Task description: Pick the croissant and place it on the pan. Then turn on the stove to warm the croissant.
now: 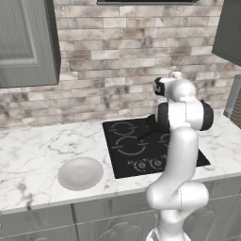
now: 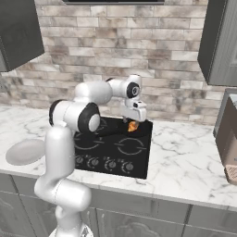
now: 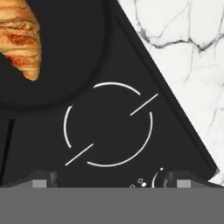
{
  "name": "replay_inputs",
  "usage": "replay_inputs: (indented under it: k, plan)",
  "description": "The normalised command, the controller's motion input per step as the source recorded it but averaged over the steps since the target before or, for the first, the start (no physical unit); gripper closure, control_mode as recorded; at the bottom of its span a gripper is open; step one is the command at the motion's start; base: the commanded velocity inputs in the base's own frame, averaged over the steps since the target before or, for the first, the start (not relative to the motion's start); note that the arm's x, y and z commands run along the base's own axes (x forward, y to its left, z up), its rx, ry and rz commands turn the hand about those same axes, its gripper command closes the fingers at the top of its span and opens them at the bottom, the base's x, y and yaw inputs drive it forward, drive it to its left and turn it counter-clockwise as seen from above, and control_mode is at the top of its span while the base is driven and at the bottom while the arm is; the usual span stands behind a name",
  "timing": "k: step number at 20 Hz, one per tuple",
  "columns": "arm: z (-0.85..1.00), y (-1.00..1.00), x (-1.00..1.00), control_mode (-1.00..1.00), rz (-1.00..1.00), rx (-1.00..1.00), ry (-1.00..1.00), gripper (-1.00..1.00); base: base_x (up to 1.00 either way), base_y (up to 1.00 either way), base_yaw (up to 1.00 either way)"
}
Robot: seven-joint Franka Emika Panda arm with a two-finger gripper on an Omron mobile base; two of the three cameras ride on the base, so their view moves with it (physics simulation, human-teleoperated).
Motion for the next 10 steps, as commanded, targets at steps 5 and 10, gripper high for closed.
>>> replay_inputs:
  k: [5,10]
  plan:
    - [0.17,0.20,-0.67,-1.00,0.04,0.00,-0.04,-1.00,0.00,0.00,0.00]
    - [0.22,0.20,-0.55,-1.00,0.04,0.00,-0.01,-1.00,0.00,0.00,0.00]
